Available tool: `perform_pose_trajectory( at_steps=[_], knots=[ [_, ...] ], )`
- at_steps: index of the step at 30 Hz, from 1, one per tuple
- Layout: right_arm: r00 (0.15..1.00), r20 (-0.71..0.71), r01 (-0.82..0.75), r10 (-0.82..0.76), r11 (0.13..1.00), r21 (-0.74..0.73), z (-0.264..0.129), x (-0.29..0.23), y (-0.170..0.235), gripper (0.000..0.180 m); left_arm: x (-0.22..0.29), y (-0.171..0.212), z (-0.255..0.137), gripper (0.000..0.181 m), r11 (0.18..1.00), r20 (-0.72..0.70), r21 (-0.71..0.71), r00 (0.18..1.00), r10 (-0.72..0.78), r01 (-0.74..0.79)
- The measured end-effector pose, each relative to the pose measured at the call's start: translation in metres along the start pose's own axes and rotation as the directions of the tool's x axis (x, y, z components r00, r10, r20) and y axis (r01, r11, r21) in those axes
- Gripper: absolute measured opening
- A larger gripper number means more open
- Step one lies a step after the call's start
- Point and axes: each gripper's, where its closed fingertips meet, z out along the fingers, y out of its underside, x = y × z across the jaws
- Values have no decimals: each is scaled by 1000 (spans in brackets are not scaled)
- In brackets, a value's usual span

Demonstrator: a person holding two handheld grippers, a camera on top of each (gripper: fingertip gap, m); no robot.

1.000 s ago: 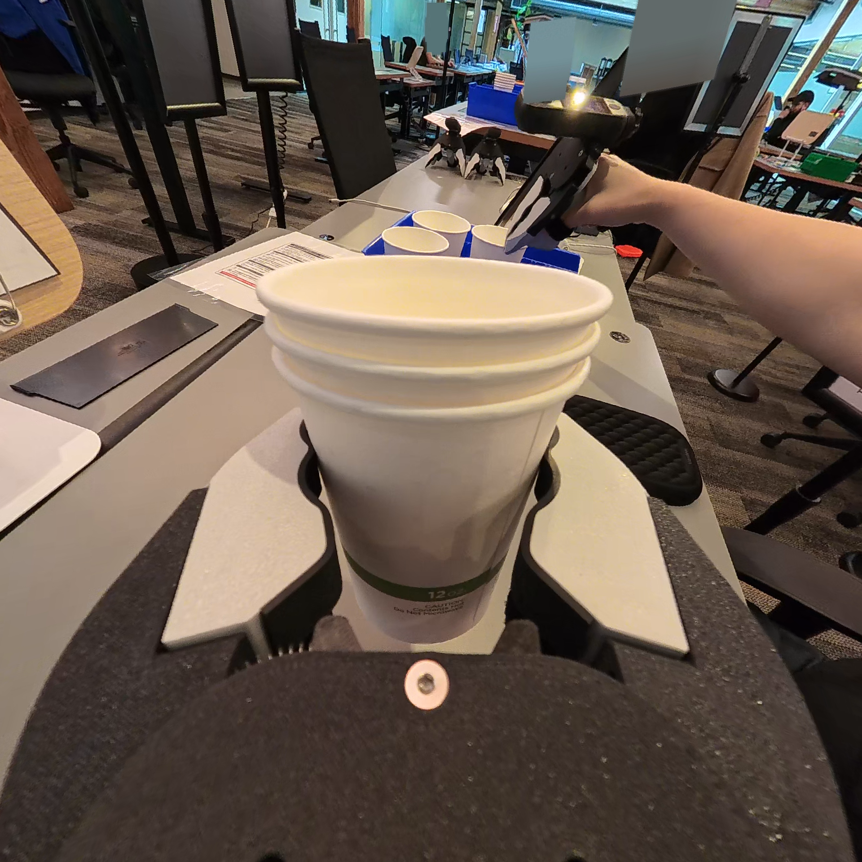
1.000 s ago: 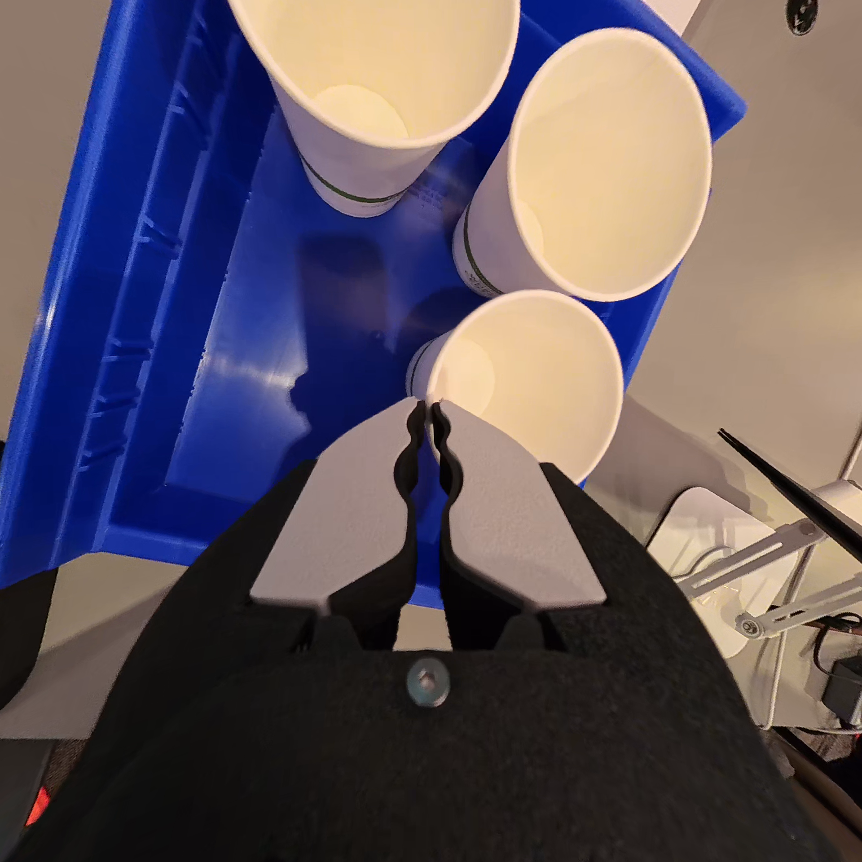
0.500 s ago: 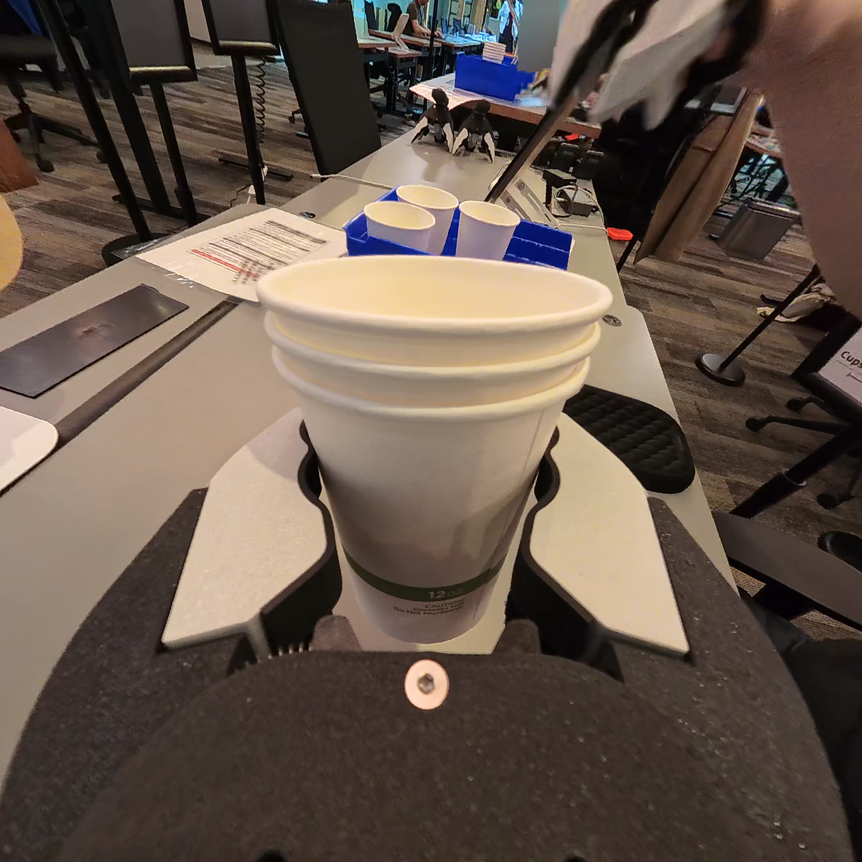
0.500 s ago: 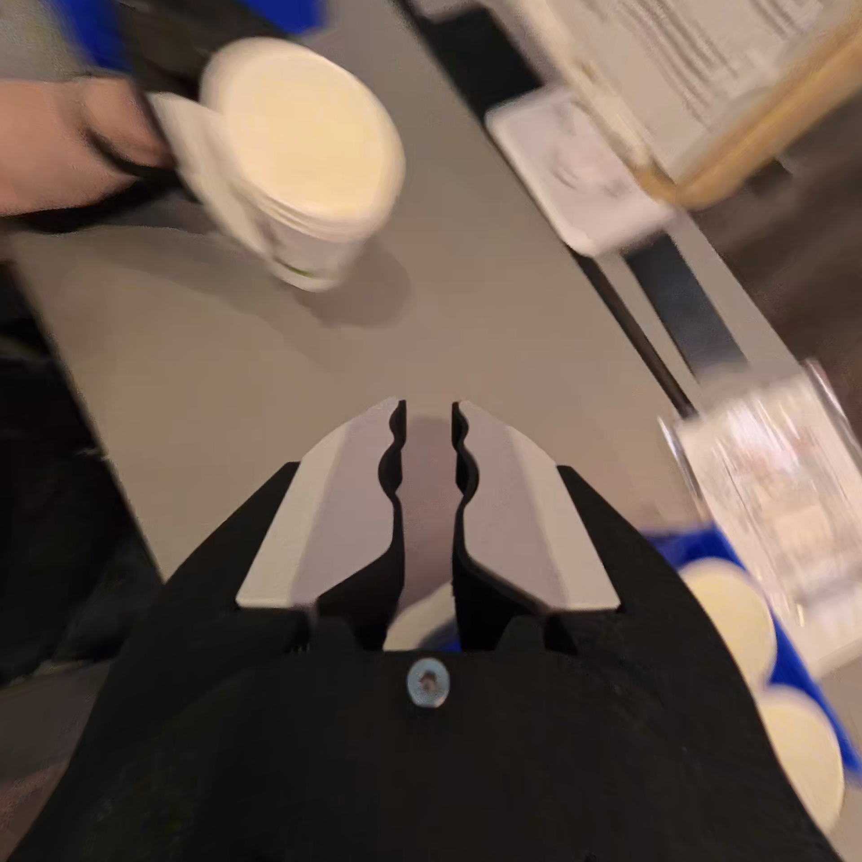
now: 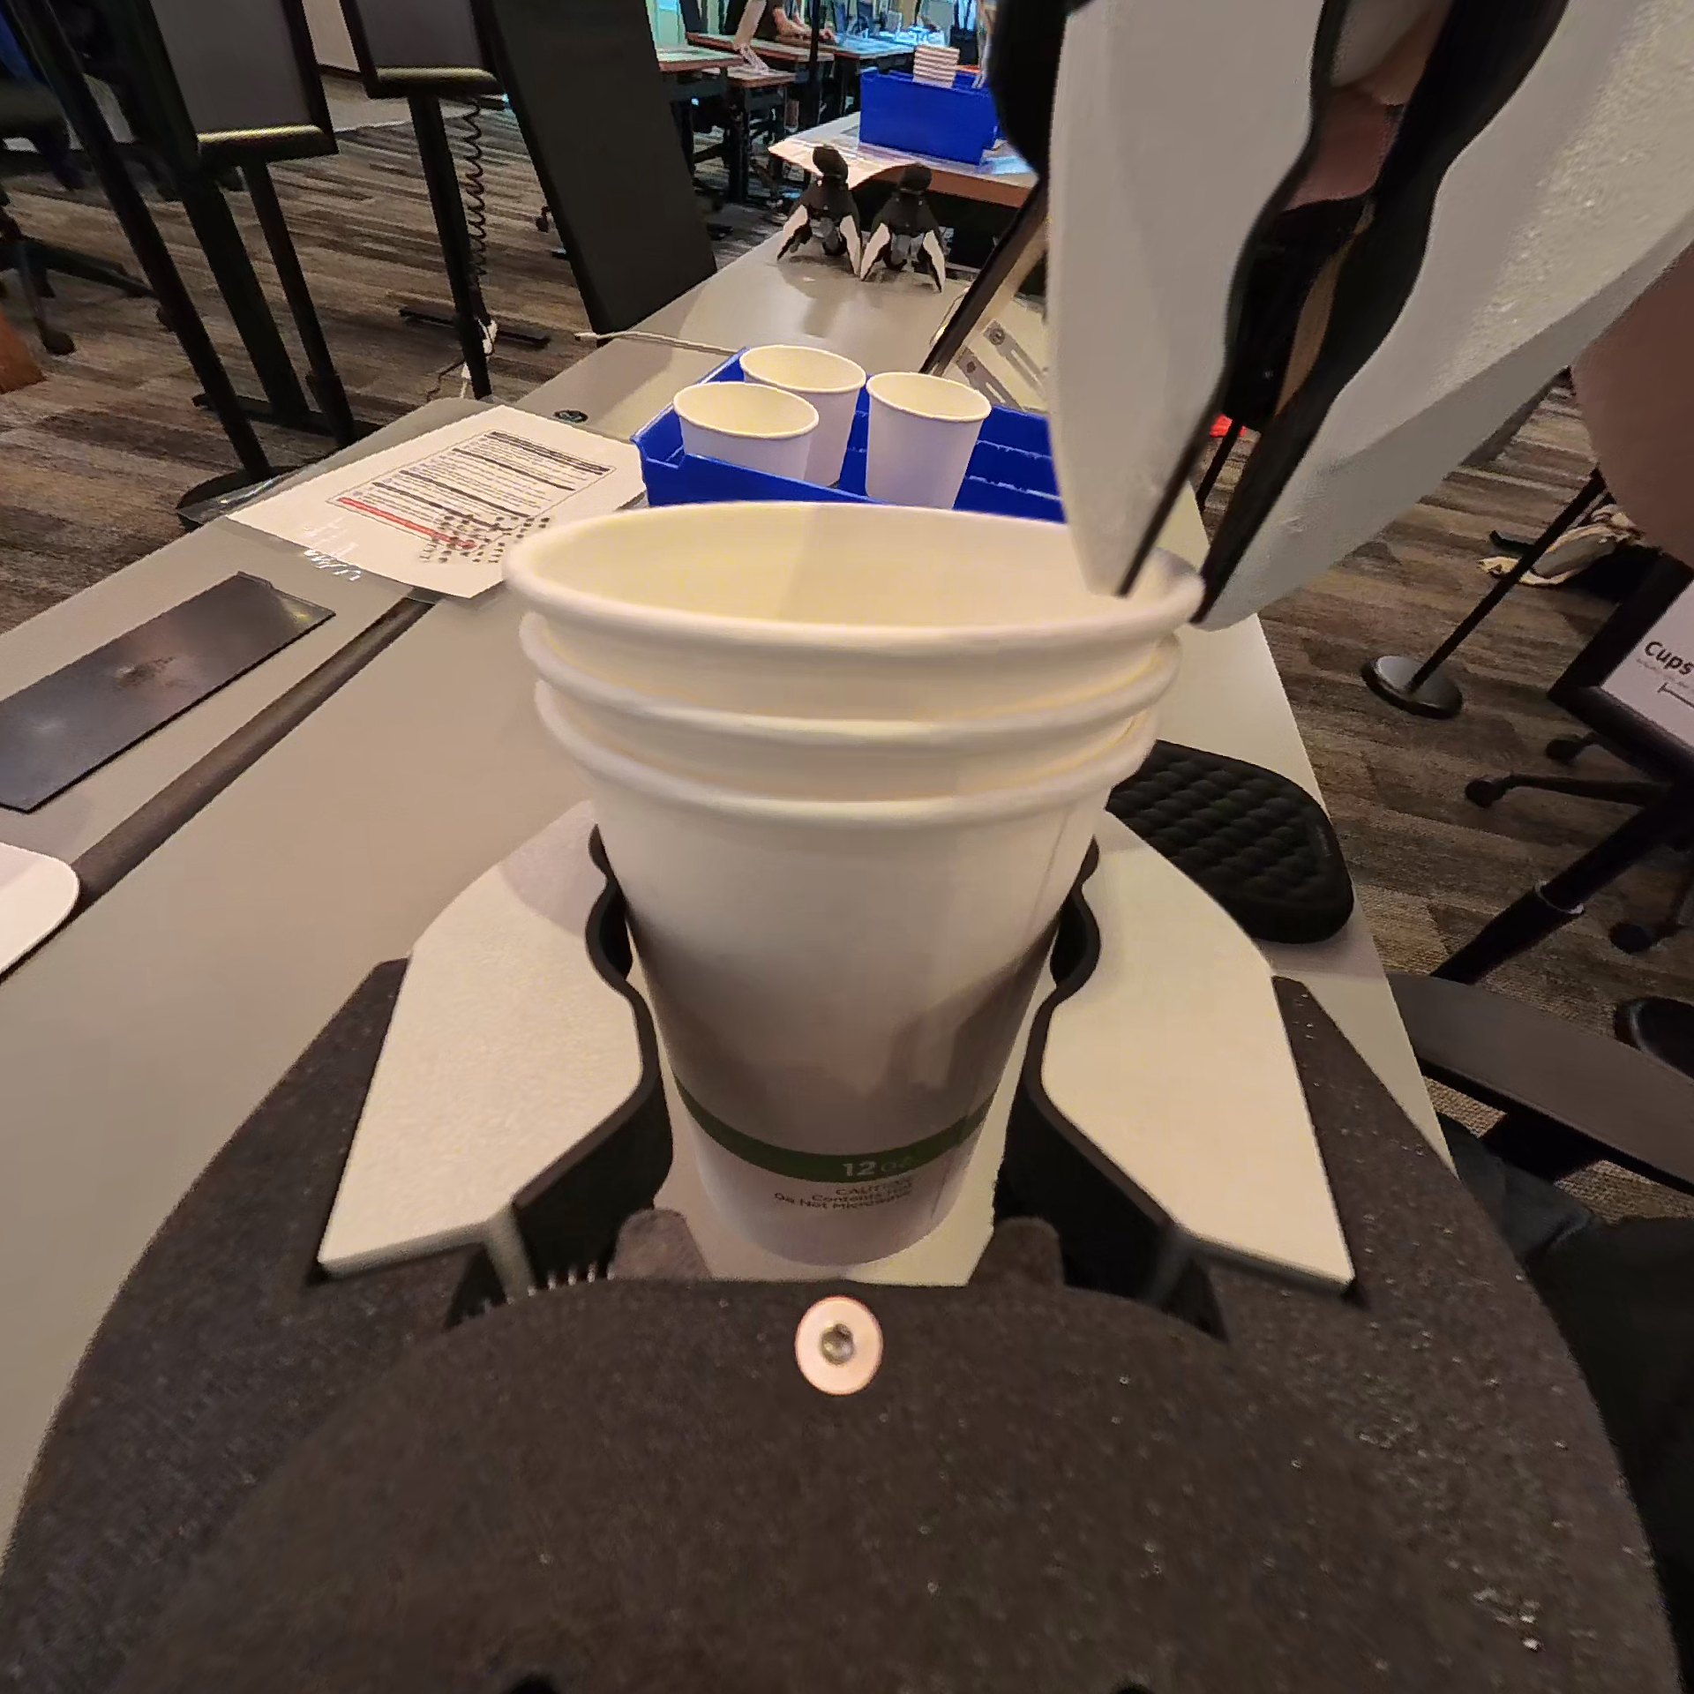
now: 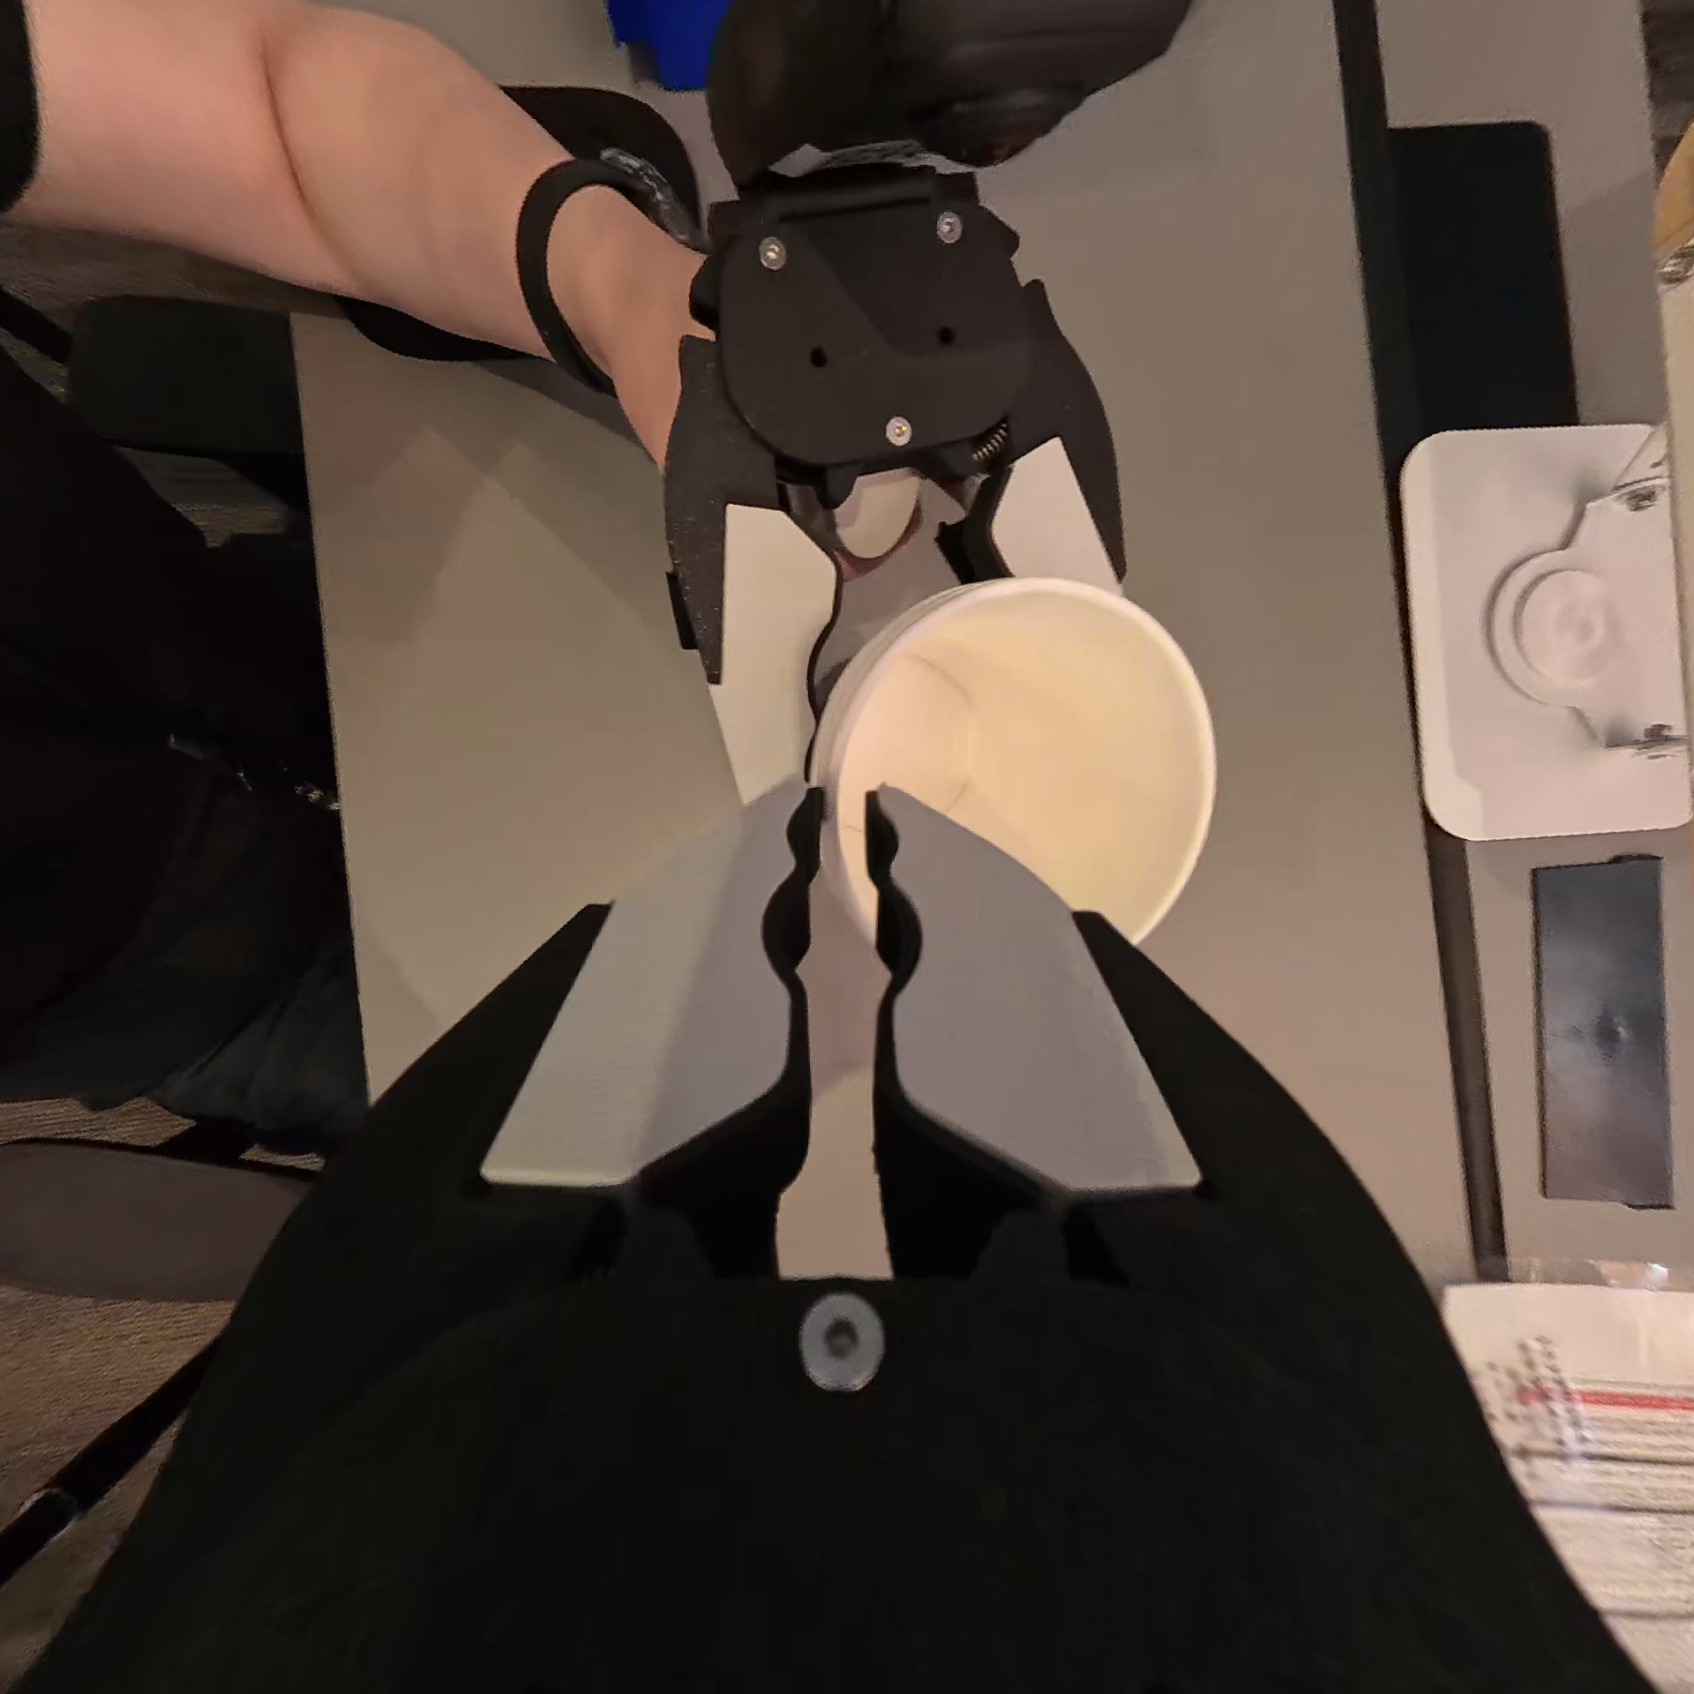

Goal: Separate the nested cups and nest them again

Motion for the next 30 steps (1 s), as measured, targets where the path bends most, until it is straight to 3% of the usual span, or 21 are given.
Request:
perform_pose_trajectory(
  at_steps=[30],
  knots=[
    [1000, -3, -9, 9, 1000, -24, -6, -10, 1, 2, 10, -2, 3, 91, 1000, -23, 5, 1000, 1, -1]
  ],
)
